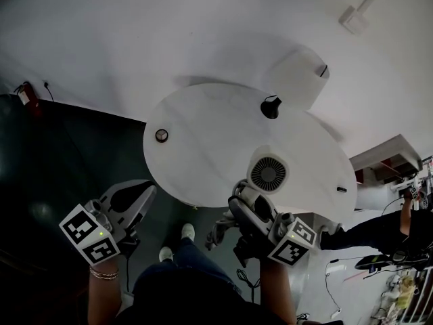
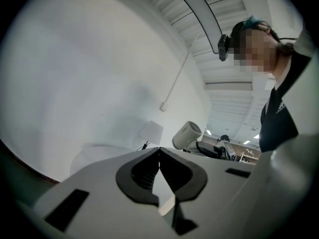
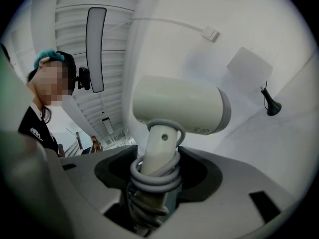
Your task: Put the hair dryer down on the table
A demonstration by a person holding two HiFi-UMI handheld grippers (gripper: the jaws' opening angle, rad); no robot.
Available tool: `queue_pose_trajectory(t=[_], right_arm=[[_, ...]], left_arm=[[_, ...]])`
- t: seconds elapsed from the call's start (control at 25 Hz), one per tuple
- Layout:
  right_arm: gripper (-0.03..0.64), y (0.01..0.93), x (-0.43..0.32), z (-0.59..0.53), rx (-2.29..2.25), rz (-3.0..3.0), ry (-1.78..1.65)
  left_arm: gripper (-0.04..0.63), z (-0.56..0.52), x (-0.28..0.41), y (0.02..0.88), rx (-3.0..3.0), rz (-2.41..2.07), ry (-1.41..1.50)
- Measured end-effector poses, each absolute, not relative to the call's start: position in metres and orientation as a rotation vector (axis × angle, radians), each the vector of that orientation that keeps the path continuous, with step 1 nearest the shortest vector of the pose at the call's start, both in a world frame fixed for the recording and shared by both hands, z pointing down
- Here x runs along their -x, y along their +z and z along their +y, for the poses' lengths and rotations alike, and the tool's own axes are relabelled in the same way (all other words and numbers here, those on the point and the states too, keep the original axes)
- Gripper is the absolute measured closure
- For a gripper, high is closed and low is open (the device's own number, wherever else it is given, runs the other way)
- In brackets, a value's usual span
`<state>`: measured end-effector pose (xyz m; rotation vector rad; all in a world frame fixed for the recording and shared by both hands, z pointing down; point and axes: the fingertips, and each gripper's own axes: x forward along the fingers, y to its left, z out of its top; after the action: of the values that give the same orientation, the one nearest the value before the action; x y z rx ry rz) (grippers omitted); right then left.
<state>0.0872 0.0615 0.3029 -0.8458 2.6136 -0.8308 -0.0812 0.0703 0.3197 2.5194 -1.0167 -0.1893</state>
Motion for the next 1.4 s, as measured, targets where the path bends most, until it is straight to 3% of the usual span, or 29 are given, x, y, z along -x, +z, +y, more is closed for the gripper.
queue_pose_trajectory(t=[1.4], right_arm=[[0.348, 0.309, -0.112, -0.027, 0.709, 2.723, -0.848]], left_arm=[[0.578, -0.016, 0.041, 0.316, -2.496, -1.12, -0.17]])
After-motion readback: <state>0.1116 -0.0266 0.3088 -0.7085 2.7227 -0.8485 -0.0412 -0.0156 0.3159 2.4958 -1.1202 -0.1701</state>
